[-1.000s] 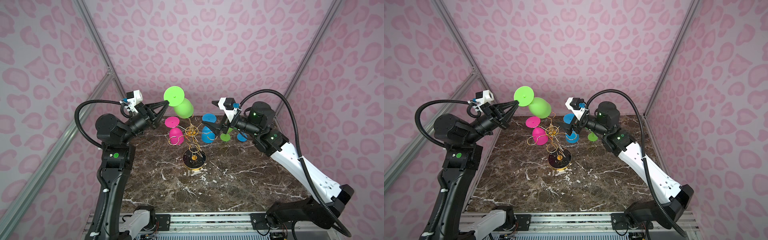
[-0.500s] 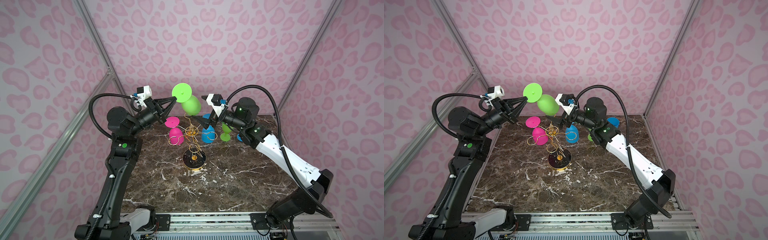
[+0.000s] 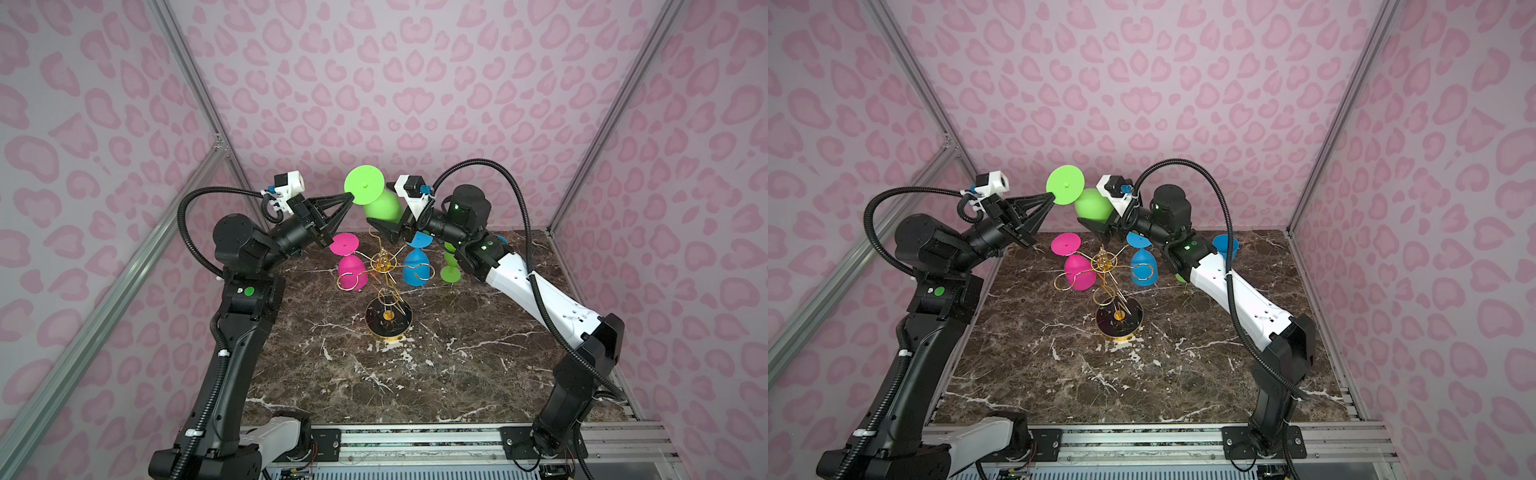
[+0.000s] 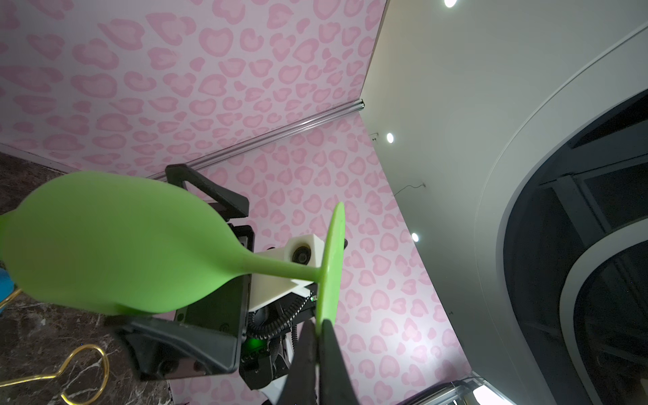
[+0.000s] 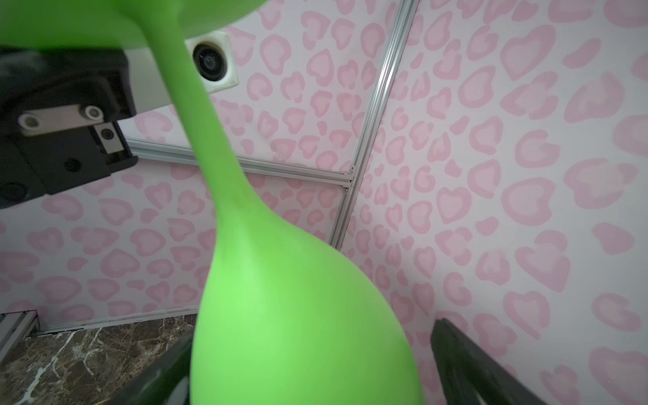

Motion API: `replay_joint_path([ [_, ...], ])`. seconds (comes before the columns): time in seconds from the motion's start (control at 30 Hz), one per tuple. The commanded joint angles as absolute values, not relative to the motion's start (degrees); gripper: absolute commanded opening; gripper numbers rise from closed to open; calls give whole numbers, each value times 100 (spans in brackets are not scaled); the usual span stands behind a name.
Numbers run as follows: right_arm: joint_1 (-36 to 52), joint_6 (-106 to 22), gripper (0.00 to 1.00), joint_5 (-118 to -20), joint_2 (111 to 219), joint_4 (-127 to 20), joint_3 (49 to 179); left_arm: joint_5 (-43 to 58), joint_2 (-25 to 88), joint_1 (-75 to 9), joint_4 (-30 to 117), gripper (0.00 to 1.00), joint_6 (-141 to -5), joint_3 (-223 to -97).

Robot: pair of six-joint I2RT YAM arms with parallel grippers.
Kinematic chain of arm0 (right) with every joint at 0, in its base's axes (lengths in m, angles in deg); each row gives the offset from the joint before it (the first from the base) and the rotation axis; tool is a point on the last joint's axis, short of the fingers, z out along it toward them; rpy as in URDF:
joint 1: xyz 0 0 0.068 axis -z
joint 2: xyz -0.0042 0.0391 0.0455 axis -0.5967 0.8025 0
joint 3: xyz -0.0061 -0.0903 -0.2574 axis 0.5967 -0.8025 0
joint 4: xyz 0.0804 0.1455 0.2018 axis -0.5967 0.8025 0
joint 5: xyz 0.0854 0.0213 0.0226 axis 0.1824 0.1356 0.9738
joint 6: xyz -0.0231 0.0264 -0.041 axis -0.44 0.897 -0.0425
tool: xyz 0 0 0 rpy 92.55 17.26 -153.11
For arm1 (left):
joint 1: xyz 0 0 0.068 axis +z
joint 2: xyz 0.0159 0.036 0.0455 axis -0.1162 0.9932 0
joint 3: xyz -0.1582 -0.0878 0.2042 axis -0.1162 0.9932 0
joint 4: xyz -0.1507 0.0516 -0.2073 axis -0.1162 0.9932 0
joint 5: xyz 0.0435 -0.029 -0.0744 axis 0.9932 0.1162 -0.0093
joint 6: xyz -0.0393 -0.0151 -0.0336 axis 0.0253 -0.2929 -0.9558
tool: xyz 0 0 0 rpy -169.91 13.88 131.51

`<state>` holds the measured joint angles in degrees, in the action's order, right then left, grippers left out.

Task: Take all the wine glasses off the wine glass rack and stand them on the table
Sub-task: 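Close the right gripper on the lime-green glass stem below the left gripper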

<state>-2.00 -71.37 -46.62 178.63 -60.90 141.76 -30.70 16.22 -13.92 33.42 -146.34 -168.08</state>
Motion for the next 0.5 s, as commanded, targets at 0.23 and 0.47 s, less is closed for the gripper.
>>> replay_joint_path([
  [0.23,-272,-7104,85,-4645,17883,-6210,14210,-3072,1619,-1401,2896,4,-14701,-16788],
  [0.47,-326,-7158,79,-4670,17823,-6090,14201,-3021,1619,-1405,2870,4,-14744,-16748],
])
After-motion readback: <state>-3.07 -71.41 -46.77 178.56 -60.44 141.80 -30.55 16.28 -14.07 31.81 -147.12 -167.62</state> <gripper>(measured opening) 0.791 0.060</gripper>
